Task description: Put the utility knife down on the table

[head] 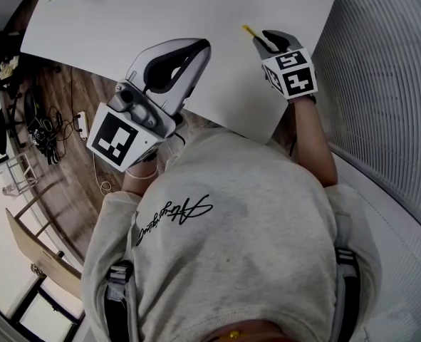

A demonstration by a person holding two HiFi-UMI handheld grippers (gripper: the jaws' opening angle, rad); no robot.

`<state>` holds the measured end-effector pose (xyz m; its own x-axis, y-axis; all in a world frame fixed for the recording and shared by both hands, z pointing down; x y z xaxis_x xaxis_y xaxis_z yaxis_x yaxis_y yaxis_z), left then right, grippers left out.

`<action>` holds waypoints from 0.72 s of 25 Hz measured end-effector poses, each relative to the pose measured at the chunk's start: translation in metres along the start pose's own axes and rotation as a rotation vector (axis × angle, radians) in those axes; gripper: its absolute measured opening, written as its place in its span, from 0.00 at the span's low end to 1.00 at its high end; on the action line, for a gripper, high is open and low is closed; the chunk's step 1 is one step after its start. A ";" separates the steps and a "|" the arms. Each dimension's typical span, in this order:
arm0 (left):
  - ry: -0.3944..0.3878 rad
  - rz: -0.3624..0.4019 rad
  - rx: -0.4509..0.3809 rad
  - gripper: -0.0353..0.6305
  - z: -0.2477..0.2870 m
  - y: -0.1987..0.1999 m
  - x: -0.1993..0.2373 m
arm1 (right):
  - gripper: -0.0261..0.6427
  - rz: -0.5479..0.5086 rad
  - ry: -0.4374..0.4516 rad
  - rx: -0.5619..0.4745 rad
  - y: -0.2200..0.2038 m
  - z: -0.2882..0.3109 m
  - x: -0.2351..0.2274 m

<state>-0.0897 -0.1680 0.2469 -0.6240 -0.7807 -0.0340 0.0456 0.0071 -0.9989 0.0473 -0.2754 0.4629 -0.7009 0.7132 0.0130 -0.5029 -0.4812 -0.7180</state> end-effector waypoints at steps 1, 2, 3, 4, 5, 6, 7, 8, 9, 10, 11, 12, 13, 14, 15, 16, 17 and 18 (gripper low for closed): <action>-0.001 0.000 0.000 0.03 0.000 0.000 0.000 | 0.18 0.000 0.001 -0.009 0.002 -0.002 0.000; -0.002 0.000 -0.001 0.03 0.001 0.000 0.001 | 0.18 0.000 0.002 -0.019 0.004 -0.004 0.001; -0.003 0.000 -0.002 0.03 0.001 0.000 0.001 | 0.18 0.000 0.003 -0.030 0.007 -0.007 0.001; -0.005 0.000 -0.003 0.03 0.001 0.000 0.001 | 0.18 0.001 0.003 -0.041 0.010 -0.010 0.002; -0.008 0.001 -0.003 0.03 0.002 0.000 0.001 | 0.18 0.002 0.003 -0.053 0.012 -0.013 0.003; -0.013 0.004 -0.004 0.03 0.002 0.000 0.000 | 0.18 0.003 0.004 -0.065 0.015 -0.018 0.003; -0.020 0.009 -0.007 0.03 0.001 0.001 -0.001 | 0.18 0.004 0.004 -0.077 0.019 -0.023 0.004; -0.024 0.012 -0.011 0.03 0.001 0.004 -0.002 | 0.19 0.005 0.005 -0.091 0.023 -0.029 0.005; -0.025 0.012 -0.015 0.03 0.001 0.007 -0.003 | 0.19 0.006 0.005 -0.104 0.027 -0.035 0.006; -0.022 0.008 -0.015 0.03 0.001 0.010 -0.003 | 0.19 0.006 0.004 -0.117 0.032 -0.042 0.007; -0.017 0.003 -0.014 0.03 0.002 0.012 -0.003 | 0.19 0.005 0.002 -0.129 0.037 -0.048 0.008; -0.014 -0.002 -0.013 0.03 0.002 0.013 -0.003 | 0.19 0.004 0.000 -0.140 0.041 -0.053 0.009; -0.014 -0.004 -0.012 0.03 0.002 0.013 -0.002 | 0.19 0.002 -0.002 -0.152 0.044 -0.057 0.009; -0.016 -0.005 -0.011 0.03 0.002 0.012 -0.002 | 0.19 0.000 -0.002 -0.163 0.047 -0.060 0.010; -0.017 -0.005 -0.010 0.03 0.003 0.011 -0.002 | 0.19 -0.002 -0.002 -0.174 0.050 -0.063 0.011; -0.019 -0.005 -0.009 0.03 0.003 0.011 -0.001 | 0.19 -0.005 -0.002 -0.186 0.053 -0.066 0.013; -0.021 -0.004 -0.009 0.03 0.003 0.011 -0.001 | 0.19 -0.008 -0.002 -0.198 0.056 -0.069 0.014; -0.023 -0.002 -0.008 0.03 0.003 0.011 -0.001 | 0.19 -0.011 -0.001 -0.211 0.060 -0.073 0.016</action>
<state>-0.0863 -0.1685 0.2360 -0.6059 -0.7950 -0.0312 0.0380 0.0103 -0.9992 0.0433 -0.2557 0.3690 -0.6967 0.7170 0.0226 -0.3936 -0.3557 -0.8476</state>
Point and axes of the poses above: the fingertips, and each gripper's own axes: z forward along the fingers, x to its left, y out of its top, the point moved 4 cm from there along -z, backward along the fingers, and after that the axes turned 6 degrees about x, right-handed, at the moved point
